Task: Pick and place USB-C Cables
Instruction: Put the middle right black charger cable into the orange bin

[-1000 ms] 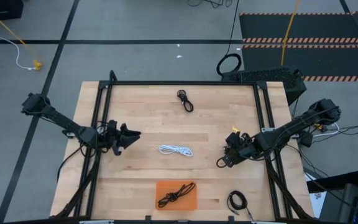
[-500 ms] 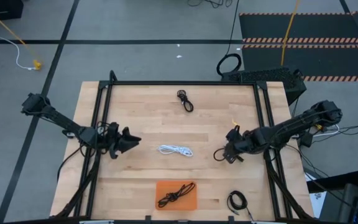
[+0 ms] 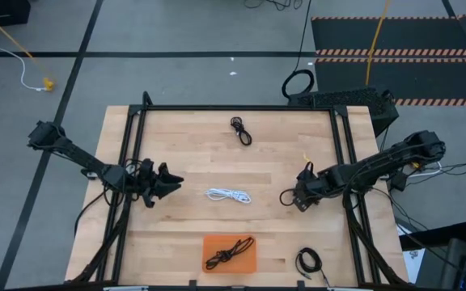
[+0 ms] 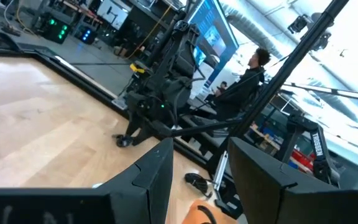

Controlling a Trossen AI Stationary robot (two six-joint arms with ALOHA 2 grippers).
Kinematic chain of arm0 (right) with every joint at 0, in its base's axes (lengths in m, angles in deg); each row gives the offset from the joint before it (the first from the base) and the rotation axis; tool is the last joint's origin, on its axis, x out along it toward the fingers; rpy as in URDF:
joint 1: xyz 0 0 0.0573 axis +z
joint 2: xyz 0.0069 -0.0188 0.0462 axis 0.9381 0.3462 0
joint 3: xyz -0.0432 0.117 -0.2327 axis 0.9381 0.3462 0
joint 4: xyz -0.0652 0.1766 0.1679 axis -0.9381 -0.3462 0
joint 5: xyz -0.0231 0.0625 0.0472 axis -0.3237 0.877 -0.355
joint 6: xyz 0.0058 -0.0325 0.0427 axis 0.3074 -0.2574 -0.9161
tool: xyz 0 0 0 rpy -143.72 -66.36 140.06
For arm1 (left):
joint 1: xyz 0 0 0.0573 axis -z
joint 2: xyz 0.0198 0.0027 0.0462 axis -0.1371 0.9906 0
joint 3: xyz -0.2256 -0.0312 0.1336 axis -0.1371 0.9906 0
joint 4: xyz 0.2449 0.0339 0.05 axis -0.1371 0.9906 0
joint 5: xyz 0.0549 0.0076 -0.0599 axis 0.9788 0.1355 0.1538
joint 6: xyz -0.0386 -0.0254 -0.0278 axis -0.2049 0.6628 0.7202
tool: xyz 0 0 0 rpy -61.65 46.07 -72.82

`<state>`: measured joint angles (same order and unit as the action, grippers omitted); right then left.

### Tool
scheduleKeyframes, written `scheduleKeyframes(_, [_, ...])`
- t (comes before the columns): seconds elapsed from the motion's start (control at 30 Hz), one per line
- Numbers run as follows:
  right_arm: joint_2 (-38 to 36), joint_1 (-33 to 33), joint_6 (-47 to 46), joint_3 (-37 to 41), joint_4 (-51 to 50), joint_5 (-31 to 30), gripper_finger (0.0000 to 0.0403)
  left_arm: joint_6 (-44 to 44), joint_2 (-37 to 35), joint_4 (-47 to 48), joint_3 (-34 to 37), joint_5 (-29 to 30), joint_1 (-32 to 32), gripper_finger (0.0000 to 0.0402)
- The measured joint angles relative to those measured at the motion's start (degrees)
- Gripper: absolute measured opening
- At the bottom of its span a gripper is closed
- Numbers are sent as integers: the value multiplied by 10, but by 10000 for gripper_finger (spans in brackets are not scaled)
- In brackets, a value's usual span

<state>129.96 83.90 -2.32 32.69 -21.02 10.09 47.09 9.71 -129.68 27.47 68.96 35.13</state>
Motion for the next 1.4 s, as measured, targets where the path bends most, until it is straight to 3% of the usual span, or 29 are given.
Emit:
scheduleKeyframes(0.2, [-1, 0, -1, 14, 14, -8, 162, -14, 0, 0, 0, 3, 0, 157])
scheduleKeyframes(0.43, [-1, 1, 19, 16, 10, -30, 37, -32, 0, 0, 0, 8, 0, 157])
scheduleKeyframes(0.5, [-1, 1, 33, 16, 15, -34, 18, -32, 0, 0, 0, 21, 0, 157])
scheduleKeyframes(0.7, [0, 1, 51, 17, 63, -45, 19, -22, 0, 0, 0, 47, -4, 157])
scheduleKeyframes(0.87, [1, 0, 96, 17, 195, -47, 18, -6, 0, 2, -18, 48, -16, 157])
scheduleKeyframes(1.0, [1, 0, 131, 17, 319, -48, 18, -52, 14, 32, -71, 27, -17, 157])
scheduleKeyframes(1.23, [1, -11, 197, 17, 523, -47, 18, -103, 106, 171, -195, 12, -17, 157])
scheduleKeyframes(1.4, [0, -10, 252, 17, 651, -62, 18, -97, 185, 178, -221, 8, -17, 157])
